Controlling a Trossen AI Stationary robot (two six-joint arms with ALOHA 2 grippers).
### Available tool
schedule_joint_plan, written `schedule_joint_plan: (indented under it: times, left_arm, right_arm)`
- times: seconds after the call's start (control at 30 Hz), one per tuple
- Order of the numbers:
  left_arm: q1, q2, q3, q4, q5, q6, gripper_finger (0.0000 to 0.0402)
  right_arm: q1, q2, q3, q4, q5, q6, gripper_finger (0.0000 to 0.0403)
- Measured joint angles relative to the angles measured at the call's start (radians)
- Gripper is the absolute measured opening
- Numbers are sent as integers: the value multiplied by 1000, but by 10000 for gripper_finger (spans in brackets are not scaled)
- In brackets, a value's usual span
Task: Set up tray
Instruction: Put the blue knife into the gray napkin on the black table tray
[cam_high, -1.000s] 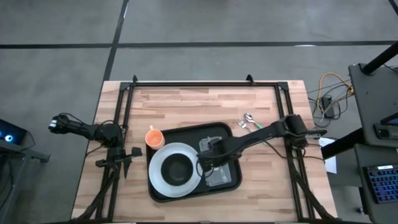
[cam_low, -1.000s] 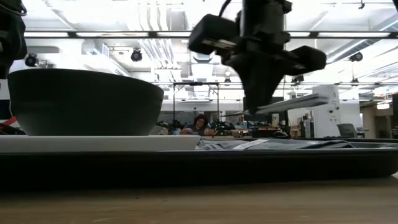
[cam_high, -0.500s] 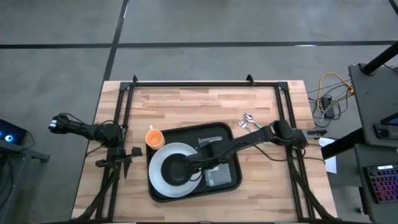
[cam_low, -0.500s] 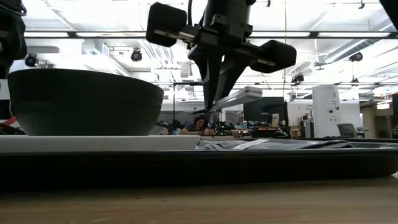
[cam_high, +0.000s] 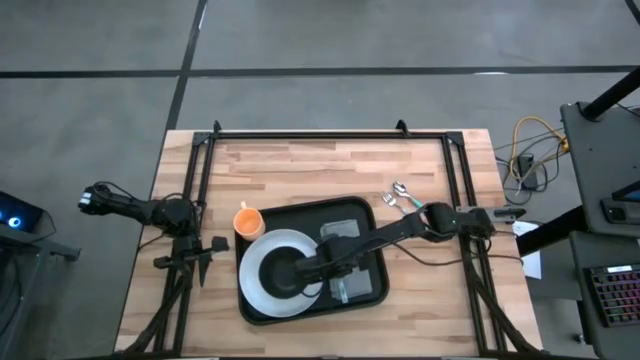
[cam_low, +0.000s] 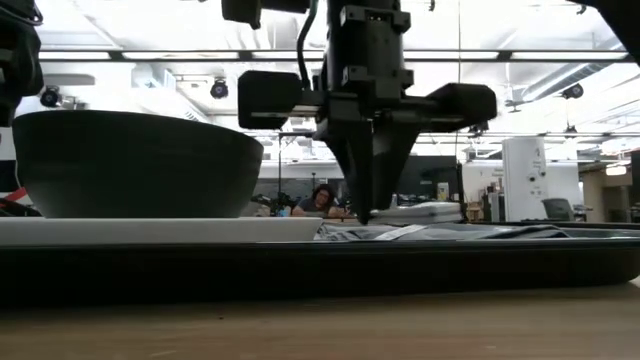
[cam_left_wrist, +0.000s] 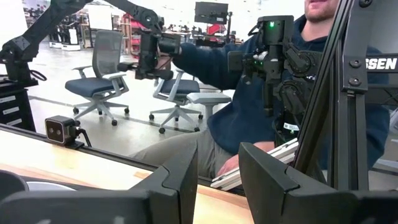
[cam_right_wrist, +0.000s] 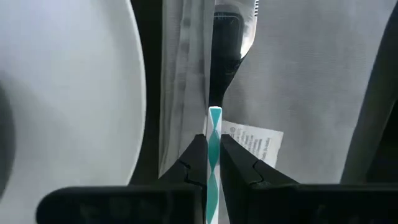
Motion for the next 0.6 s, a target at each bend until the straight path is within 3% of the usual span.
schedule_joint_plan:
  times: [0.6]
  left_arm:
    - [0,0,0,0,0,0,98]
  right_arm:
    - [-5,-7,-50,42,15,-4,13]
